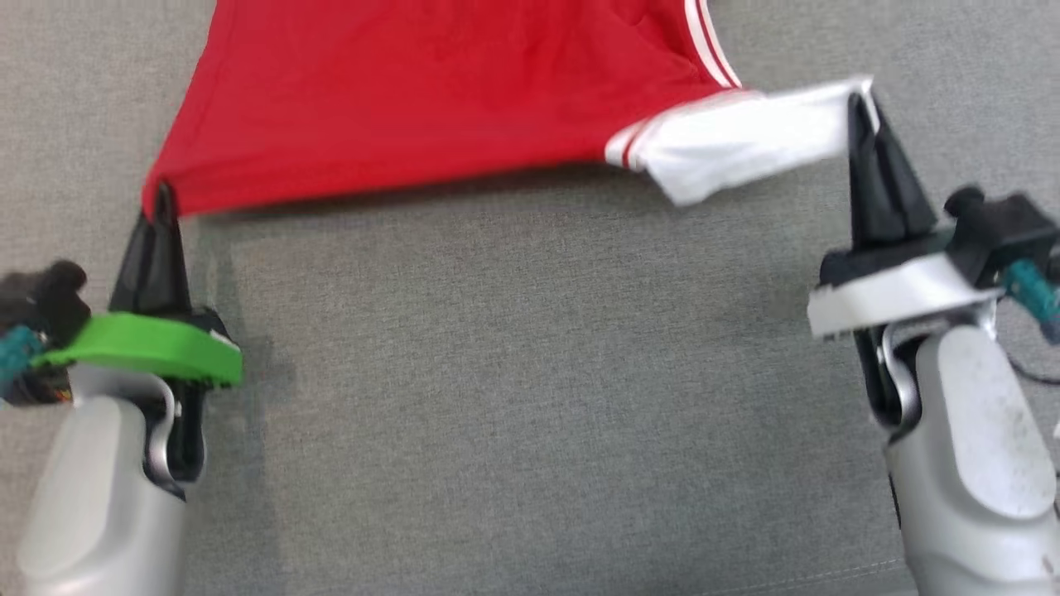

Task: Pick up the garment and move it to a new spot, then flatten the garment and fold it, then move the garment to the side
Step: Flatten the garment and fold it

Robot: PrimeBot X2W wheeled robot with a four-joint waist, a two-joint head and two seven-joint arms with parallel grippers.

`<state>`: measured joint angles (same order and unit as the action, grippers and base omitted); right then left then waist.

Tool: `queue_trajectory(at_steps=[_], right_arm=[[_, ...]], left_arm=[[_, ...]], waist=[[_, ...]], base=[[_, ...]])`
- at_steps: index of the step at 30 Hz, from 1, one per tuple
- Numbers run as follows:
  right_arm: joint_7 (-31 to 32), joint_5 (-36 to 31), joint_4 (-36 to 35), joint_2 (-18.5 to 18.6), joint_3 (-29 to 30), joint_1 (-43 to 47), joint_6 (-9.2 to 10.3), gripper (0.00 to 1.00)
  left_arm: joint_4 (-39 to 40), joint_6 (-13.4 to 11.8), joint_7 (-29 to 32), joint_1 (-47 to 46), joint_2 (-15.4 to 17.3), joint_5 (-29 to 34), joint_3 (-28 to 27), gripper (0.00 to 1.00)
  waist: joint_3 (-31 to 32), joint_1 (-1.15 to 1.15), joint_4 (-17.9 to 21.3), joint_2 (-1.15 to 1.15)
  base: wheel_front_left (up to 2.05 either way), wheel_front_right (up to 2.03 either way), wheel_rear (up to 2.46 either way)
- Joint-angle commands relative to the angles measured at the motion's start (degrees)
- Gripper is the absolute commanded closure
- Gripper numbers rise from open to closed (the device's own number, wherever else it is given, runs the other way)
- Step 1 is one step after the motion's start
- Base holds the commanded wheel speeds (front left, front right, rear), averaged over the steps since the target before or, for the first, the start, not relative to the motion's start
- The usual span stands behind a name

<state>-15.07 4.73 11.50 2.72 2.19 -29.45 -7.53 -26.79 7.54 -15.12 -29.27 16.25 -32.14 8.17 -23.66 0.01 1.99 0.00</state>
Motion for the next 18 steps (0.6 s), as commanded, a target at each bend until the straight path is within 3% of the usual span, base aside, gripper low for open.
queue_trajectory(at_steps=[1,11,18], right_arm=[[-0.13,1.45,-0.14,0.35,-0.15,3.35,0.09,1.0],[-0.14,6.92,1.3,0.37,-1.35,20.23,0.09,1.0],[-0.14,6.5,3.24,0.39,0.97,27.62,0.1,1.0]], left_arm=[[-0.46,-0.11,-0.03,2.08,-0.81,-0.63,-1.24,1.0],[-3.38,-0.12,-0.03,16.96,-6.08,1.05,-4.85,1.0],[-5.18,-0.13,0.02,27.58,-10.26,3.54,-8.53,1.0]], waist=[[2.14,-0.01,0.79,0.0],[10.03,-0.01,2.12,0.0],[17.33,-0.01,2.02,0.0]], base=[[0.0,0.0,0.0],[0.0,0.0,0.0],[0.0,0.0,0.0]])
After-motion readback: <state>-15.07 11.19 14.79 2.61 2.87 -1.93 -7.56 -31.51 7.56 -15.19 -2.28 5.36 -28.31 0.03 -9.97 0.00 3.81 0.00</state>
